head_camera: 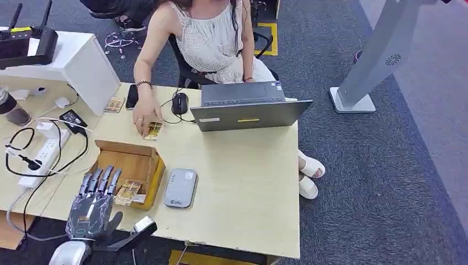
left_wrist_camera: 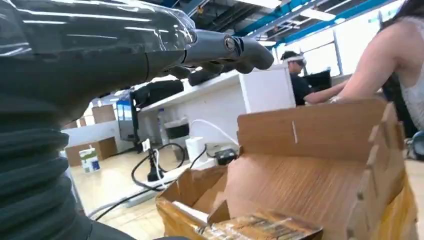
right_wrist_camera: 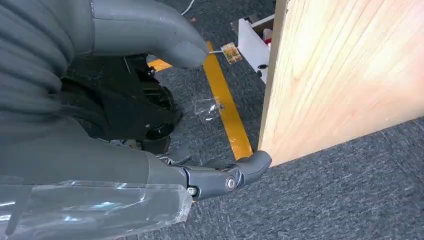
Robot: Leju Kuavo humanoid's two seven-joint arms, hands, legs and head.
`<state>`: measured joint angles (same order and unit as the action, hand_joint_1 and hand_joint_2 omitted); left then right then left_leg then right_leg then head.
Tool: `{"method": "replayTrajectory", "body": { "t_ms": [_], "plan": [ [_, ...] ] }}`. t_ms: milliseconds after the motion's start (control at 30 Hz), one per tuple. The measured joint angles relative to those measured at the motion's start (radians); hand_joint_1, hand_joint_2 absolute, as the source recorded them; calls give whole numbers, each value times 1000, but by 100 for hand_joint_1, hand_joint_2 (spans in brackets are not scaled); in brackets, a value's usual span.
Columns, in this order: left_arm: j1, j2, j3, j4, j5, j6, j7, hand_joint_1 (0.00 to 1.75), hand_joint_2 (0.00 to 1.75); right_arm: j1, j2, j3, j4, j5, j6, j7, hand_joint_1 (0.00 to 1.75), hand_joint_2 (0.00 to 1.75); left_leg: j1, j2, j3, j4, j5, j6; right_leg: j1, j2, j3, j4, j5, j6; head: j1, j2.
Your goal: Pass the card to the sensor for recognition and then transmit it.
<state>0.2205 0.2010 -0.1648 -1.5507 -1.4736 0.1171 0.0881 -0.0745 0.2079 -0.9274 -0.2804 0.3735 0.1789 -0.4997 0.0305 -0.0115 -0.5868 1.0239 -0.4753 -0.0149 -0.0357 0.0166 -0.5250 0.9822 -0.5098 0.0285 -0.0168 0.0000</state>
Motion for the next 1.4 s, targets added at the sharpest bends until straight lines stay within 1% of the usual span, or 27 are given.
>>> {"method": "replayTrajectory", "body": {
  "t_ms": [167,367,900,1400],
  "plan": [
    [18,-1,-1,-51,2,8,-13,0,175,1,0,-13,0,-4,6,-3,0,175,0,0,0,0,0,0,0,0,0,0,0,0,0,0],
    [26,1,-2,-84,10,8,-14,0,175,2,0,-16,0,-4,13,-3,0,175,0,0,0,0,0,0,0,0,0,0,0,0,0,0],
    [27,12,-8,-93,44,4,-7,0,175,2,0,-33,0,9,14,-3,0,175,0,0,0,0,0,0,0,0,0,0,0,0,0,0],
    [27,19,-17,-93,69,-1,-16,0,175,2,0,-40,0,14,14,-3,0,175,0,0,0,0,0,0,0,0,0,0,0,0,0,0]
  ]
}}
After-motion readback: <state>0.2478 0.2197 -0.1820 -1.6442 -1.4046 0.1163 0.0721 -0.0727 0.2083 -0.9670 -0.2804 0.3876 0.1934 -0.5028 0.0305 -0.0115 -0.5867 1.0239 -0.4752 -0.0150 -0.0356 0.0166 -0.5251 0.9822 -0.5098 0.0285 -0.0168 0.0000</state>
